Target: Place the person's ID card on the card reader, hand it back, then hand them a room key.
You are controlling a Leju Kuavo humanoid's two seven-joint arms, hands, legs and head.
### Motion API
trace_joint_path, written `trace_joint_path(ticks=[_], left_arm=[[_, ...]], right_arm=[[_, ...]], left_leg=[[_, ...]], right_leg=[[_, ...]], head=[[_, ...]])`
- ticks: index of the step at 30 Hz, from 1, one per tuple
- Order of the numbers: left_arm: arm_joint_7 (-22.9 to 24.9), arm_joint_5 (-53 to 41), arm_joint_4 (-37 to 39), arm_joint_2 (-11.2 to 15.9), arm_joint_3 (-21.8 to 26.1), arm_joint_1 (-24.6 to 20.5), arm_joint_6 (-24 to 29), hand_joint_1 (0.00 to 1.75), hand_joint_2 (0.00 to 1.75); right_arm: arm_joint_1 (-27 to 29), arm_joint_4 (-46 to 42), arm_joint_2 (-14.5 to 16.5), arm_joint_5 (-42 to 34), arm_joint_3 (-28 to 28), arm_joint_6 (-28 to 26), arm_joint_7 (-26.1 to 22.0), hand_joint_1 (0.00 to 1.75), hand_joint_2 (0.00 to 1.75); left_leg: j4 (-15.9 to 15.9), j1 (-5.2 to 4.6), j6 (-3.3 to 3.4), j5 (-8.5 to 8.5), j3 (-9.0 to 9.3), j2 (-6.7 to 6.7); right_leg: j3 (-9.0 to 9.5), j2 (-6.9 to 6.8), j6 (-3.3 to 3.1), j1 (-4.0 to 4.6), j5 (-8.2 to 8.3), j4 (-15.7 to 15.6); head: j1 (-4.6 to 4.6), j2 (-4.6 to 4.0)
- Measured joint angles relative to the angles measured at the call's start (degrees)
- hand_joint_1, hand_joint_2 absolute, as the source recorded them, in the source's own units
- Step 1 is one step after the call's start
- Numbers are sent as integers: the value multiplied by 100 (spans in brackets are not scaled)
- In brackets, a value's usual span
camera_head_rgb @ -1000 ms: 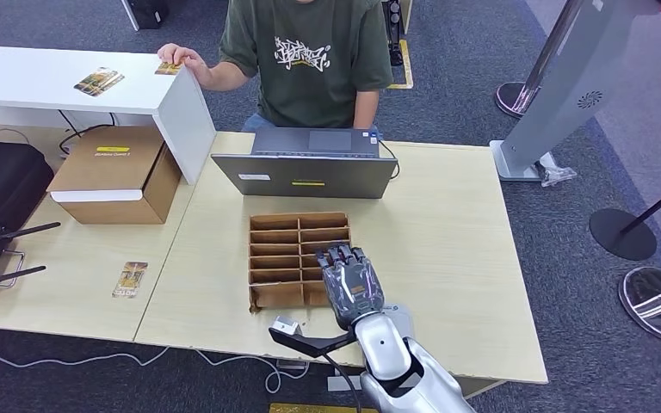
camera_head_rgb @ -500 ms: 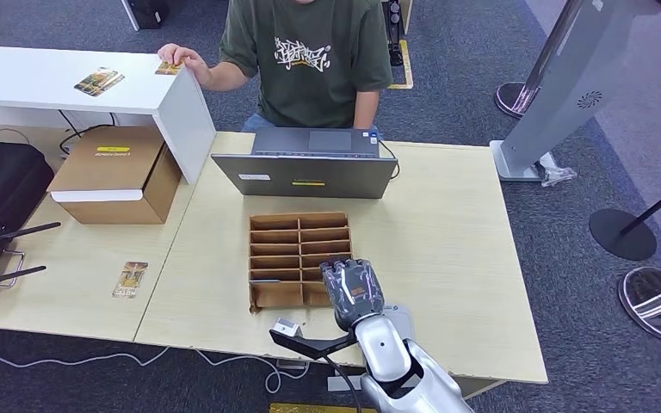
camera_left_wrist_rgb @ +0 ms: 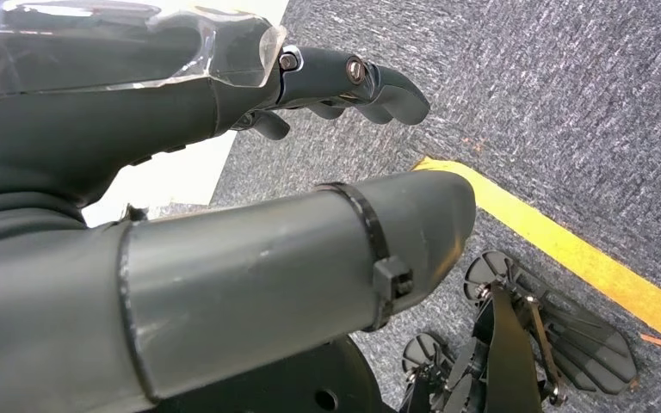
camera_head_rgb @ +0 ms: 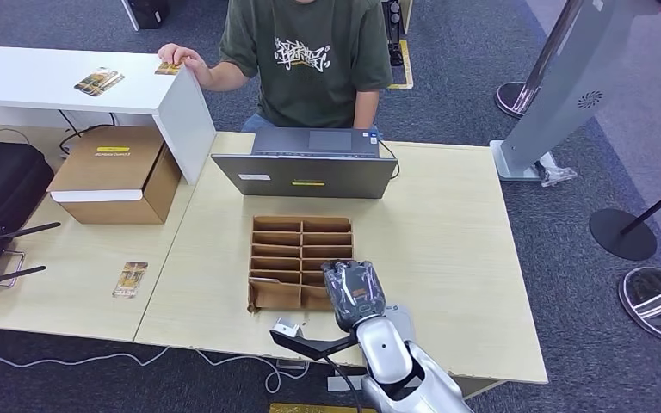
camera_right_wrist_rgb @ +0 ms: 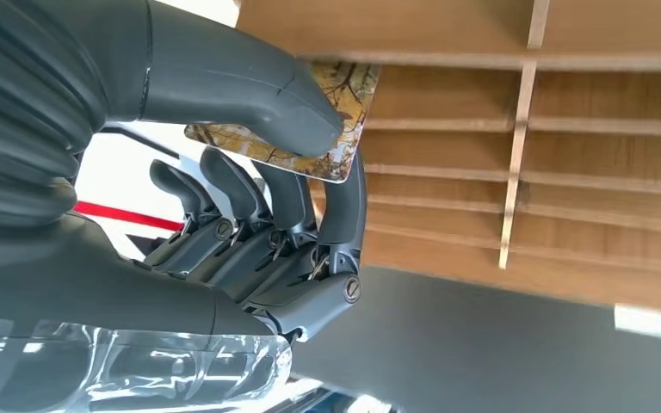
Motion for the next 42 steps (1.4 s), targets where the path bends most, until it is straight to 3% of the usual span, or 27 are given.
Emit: trace_joint_path(ticks=[15, 27, 33, 38, 42], left_arm=[[-87, 24, 0, 23, 0, 23, -37, 0, 0], [-183, 150, 0, 31, 0, 34, 24, 0, 0], [-185, 224, 0, 30, 3, 39, 78, 0, 0], [-185, 237, 0, 25, 4, 42, 127, 0, 0], [-186, 234, 0, 17, 4, 43, 128, 0, 0]], right_arm=[[525, -1981, -153, 83, -461, -1537, 177, 174, 175], [777, -2932, -270, 85, -833, -3073, 122, 171, 175], [1037, -3387, -62, -83, -1280, -3153, -135, 173, 175], [1251, -3654, 397, -742, -1910, -3154, -996, 171, 175], [1302, -3714, 717, -961, -2355, -3154, -1412, 171, 175]], left_leg=[[0, 0, 0, 0, 0, 0], [0, 0, 0, 0, 0, 0], [0, 0, 0, 0, 0, -1], [0, 0, 0, 0, 0, 0], [0, 0, 0, 0, 0, 0]], right_leg=[[0, 0, 0, 0, 0, 0], [0, -1, -1, 0, 1, 0], [0, -1, -1, 0, 0, 0], [0, -1, -1, 0, 1, 0], [1, -1, -1, 0, 1, 0]], head=[[-1, 0], [-1, 0], [0, 0], [-1, 0], [-1, 0]])
